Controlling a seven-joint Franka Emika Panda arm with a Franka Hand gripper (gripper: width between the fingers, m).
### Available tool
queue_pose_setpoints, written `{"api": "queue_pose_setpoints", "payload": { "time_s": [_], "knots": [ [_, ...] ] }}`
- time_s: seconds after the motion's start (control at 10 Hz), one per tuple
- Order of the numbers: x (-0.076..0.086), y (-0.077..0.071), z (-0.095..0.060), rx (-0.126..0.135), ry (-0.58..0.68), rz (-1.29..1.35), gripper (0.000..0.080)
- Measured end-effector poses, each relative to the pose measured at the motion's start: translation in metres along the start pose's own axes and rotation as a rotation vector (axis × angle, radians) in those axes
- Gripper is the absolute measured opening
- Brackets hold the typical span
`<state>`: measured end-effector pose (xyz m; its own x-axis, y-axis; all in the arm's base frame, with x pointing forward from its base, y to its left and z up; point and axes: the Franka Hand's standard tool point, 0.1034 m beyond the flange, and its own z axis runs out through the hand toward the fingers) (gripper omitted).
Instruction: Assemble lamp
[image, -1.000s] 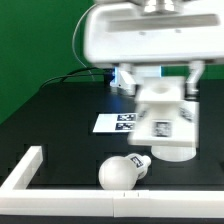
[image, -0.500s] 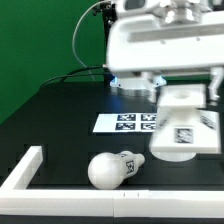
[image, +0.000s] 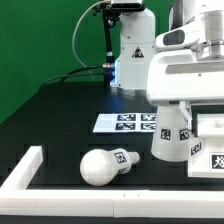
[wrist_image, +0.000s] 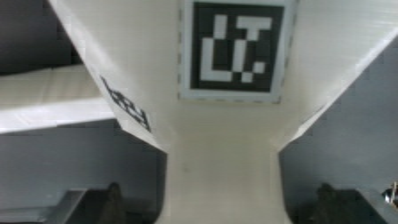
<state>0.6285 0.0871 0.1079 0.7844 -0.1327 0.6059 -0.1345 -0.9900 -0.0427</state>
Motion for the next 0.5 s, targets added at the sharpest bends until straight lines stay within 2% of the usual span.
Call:
{"api": "queue_pose_setpoints", "payload": {
  "time_s": [0.2, 0.5],
  "knots": [
    [-0.002, 0.000, 0.002, -0.002, -0.002, -0.009, 0.0532],
    [-0.020, -0.001, 0.013, -0.013, -0.018, -0.023, 0.0532]
  ]
}}
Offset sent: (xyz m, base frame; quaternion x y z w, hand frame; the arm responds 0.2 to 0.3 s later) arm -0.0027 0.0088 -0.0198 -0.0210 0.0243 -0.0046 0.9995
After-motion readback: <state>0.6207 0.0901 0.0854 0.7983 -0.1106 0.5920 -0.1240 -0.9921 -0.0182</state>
